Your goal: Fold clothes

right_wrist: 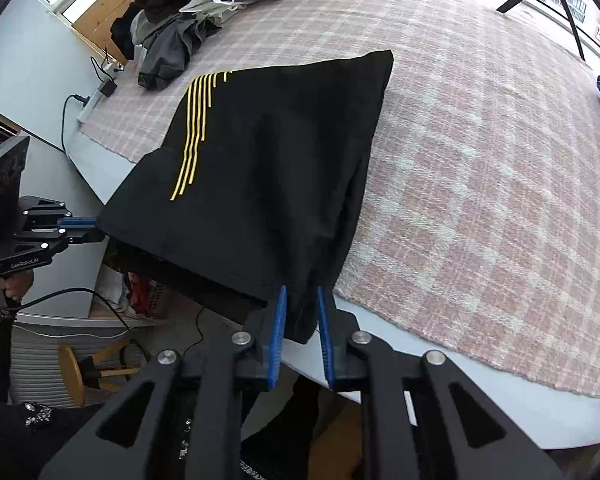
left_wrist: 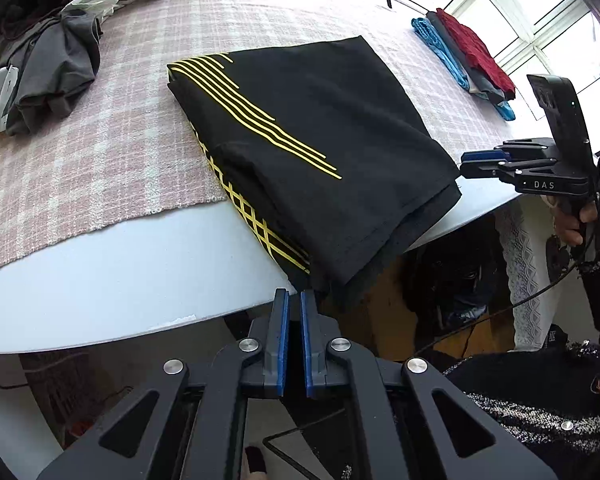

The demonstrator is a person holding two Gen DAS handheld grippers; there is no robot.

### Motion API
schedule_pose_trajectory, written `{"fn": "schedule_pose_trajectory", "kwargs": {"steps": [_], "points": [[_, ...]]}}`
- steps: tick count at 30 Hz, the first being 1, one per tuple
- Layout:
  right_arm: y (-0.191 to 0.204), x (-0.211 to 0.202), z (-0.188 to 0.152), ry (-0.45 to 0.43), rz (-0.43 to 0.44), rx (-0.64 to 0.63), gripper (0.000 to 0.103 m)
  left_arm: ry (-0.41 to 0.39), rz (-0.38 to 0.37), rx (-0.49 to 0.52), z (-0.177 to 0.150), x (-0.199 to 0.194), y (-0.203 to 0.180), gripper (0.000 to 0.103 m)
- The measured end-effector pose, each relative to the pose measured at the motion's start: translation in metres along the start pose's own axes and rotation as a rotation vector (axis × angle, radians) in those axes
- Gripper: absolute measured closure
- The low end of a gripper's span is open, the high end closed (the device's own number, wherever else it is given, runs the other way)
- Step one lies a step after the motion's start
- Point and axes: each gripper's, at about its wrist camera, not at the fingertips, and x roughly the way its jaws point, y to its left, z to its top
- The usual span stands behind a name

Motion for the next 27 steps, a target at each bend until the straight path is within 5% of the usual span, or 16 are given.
{"fn": "schedule_pose_trajectory", "kwargs": {"steps": [5,7,9,11,12,13,15,20,23,25,27], "points": [[-0.004,-0.007,0.003,-0.03,0.101,0.043,0.071,-0.002,-0.021,0.031,-0.001,0.001,-0.015,0.095],[-0.003,-0.001,0.009,-0.021,0.092,0.047,0.054,-0.024,-0.038,0.018,0.003,-0.006,-0.014,0.073],[-0.003,0.008,0.014,-0.003,0.109,0.053,0.054,-0.047,-0.036,0.007,0.009,-0.01,-0.012,0.065],[-0.001,0.014,0.015,0.007,0.13,0.056,0.054,-0.051,-0.019,0.006,0.017,-0.007,-0.011,0.069],[0.001,0.016,0.015,0.007,0.124,0.051,0.055,-0.048,-0.017,0.0,0.02,-0.004,-0.009,0.088],[0.004,0.017,0.015,0.008,0.117,0.045,0.068,-0.041,-0.019,-0.009,0.023,-0.001,-0.008,0.099],[0.006,0.019,0.017,0.019,0.105,0.033,0.098,-0.047,-0.016,-0.014,0.026,0.0,-0.008,0.099],[0.009,-0.01,0.02,-0.025,0.115,-0.002,0.098,-0.047,-0.037,0.038,0.014,-0.015,-0.021,0.099],[0.01,-0.006,0.016,0.053,0.117,-0.036,0.096,0.004,-0.022,0.073,0.004,-0.012,-0.023,0.087],[0.013,0.001,0.014,0.114,0.056,-0.075,0.077,0.026,-0.002,0.059,0.003,-0.014,-0.014,0.082],[0.011,-0.007,0.015,0.103,0.018,-0.102,0.076,0.006,-0.008,0.018,0.011,-0.027,0.002,0.082]]}}
